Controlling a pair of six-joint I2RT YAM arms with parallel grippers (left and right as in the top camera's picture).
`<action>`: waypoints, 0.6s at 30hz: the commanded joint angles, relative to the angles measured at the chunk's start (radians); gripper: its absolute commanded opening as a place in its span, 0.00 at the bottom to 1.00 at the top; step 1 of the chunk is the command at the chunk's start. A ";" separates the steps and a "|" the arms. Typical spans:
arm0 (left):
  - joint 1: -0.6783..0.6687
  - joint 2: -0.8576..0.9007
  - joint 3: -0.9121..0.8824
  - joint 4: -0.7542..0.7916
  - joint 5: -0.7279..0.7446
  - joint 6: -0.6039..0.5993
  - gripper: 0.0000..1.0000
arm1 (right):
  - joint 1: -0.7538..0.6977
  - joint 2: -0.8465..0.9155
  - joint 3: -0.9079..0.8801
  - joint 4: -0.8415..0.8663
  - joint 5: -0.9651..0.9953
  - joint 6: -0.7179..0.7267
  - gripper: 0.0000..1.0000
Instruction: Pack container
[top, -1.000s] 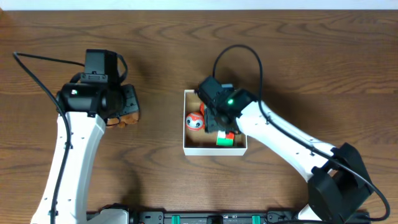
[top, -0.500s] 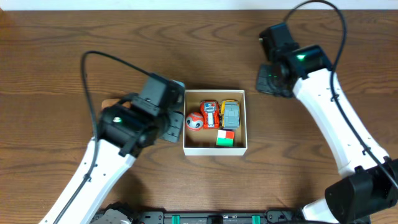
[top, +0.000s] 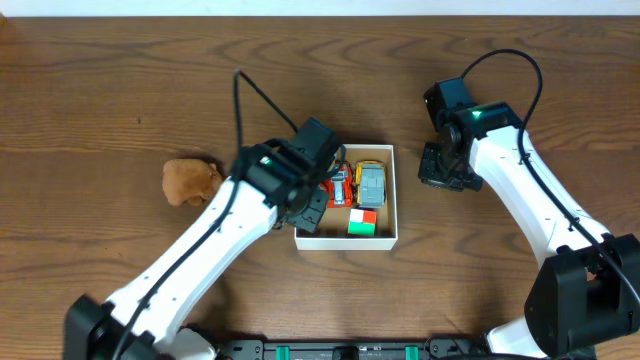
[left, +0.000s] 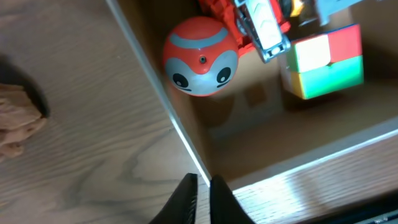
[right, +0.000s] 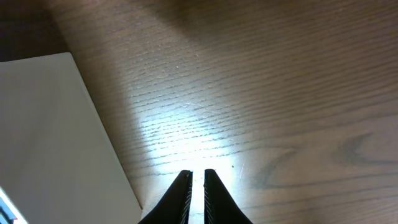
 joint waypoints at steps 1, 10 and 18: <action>-0.002 0.044 0.014 -0.002 -0.003 0.003 0.08 | -0.016 0.002 -0.005 -0.002 -0.028 -0.021 0.11; -0.002 0.113 0.014 0.072 0.076 0.030 0.08 | -0.017 0.002 -0.005 0.005 -0.039 -0.026 0.12; -0.001 0.172 0.014 0.135 0.079 0.030 0.07 | -0.017 0.002 -0.005 0.005 -0.038 -0.037 0.13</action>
